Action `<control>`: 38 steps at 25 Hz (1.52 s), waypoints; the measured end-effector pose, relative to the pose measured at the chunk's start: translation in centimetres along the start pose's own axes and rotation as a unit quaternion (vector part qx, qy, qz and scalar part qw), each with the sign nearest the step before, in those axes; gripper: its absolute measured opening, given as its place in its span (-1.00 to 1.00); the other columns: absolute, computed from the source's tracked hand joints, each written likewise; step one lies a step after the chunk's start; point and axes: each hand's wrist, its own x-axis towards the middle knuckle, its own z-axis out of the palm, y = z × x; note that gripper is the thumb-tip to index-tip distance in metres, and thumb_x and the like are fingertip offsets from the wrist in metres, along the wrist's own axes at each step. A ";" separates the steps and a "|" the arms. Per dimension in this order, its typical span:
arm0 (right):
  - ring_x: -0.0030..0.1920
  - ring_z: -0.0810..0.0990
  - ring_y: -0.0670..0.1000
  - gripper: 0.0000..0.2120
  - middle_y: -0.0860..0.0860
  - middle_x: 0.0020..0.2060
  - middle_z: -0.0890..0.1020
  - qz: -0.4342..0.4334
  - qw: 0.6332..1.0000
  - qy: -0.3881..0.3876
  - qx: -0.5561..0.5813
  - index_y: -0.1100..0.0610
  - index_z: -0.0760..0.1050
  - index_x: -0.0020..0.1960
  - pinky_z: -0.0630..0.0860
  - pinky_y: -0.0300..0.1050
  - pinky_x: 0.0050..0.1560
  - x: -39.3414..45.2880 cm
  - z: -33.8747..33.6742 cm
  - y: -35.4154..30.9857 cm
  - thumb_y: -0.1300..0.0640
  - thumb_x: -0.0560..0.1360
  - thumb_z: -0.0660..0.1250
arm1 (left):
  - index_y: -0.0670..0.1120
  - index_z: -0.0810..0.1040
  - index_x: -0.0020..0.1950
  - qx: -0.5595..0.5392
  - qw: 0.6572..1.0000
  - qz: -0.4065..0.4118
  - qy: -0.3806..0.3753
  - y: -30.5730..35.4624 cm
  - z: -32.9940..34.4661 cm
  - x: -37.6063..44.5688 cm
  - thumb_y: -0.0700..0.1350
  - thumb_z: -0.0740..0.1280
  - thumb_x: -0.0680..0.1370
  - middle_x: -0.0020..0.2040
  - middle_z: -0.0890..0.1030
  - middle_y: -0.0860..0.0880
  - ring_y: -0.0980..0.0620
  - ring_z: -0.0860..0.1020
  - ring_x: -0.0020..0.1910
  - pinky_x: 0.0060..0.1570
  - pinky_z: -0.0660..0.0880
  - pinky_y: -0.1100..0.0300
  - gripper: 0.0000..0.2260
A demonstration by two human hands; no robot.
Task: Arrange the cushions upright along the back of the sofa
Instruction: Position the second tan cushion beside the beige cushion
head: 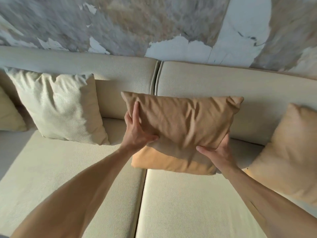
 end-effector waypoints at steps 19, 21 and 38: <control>0.30 0.43 0.26 -0.08 0.25 0.36 0.35 0.030 0.973 0.029 -0.226 0.24 0.04 0.50 0.38 0.08 0.25 2.0 1.5 -0.5 -0.19 0.41 0.42 | 0.28 -0.36 0.52 0.174 0.982 -0.035 -0.062 -1.3 0.7 4.3 0.08 0.62 0.27 0.59 -0.18 -0.19 -0.30 0.31 0.45 0.27 0.44 -0.22 0.25; 0.33 0.41 0.26 -0.04 0.25 0.41 0.31 0.027 0.966 0.024 -0.256 0.22 -0.07 0.56 0.37 0.07 0.26 1.4 1.2 -1.2 -0.22 0.45 0.37 | 0.30 -0.34 0.52 0.189 0.980 -0.027 -0.062 -1.2 0.7 3.4 0.11 0.60 0.31 0.60 -0.18 -0.16 -0.28 0.30 0.46 0.22 0.48 -0.22 0.19; 0.52 0.09 0.23 -0.12 0.07 0.58 0.06 -0.035 0.908 0.026 -0.417 -0.16 -0.20 0.57 0.25 0.29 0.36 -7.4 -10.8 -5.3 -0.44 0.44 0.13 | 0.25 -0.20 0.58 0.163 0.983 0.067 -0.052 8.9 -0.9 -4.5 0.26 0.51 0.34 0.63 -0.10 -0.04 -0.20 0.18 0.54 0.28 0.40 -0.24 0.07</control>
